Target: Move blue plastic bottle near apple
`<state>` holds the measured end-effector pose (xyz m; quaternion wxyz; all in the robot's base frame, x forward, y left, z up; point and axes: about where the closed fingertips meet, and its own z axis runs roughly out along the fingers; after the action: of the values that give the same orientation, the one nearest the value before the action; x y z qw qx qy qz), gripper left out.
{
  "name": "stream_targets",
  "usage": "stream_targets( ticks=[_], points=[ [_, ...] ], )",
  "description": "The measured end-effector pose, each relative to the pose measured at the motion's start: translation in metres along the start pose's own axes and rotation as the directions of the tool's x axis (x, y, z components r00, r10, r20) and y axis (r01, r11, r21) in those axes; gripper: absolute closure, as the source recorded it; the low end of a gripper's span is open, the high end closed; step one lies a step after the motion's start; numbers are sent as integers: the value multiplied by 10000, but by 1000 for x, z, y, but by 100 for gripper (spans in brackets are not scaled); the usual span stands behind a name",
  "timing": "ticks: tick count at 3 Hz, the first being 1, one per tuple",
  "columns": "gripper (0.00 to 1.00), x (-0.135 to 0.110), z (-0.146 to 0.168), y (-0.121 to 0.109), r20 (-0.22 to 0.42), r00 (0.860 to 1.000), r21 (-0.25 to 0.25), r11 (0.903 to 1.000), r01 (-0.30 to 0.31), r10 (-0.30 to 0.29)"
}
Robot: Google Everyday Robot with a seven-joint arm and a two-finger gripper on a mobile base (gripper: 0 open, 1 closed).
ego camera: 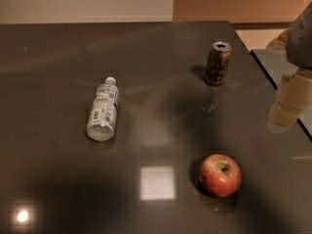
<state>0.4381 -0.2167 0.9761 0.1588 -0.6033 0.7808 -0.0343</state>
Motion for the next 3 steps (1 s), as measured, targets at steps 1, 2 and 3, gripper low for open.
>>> stream_targets(
  ticks=[1,2,3],
  points=[
    [0,0,0,0,1,10000,2,10000,0,0],
    [0,-15,4,-4,173,9975,-293,9972,684,-679],
    [0,-50,18,-8,570,9739,-857,9708,2240,-2197]
  ],
)
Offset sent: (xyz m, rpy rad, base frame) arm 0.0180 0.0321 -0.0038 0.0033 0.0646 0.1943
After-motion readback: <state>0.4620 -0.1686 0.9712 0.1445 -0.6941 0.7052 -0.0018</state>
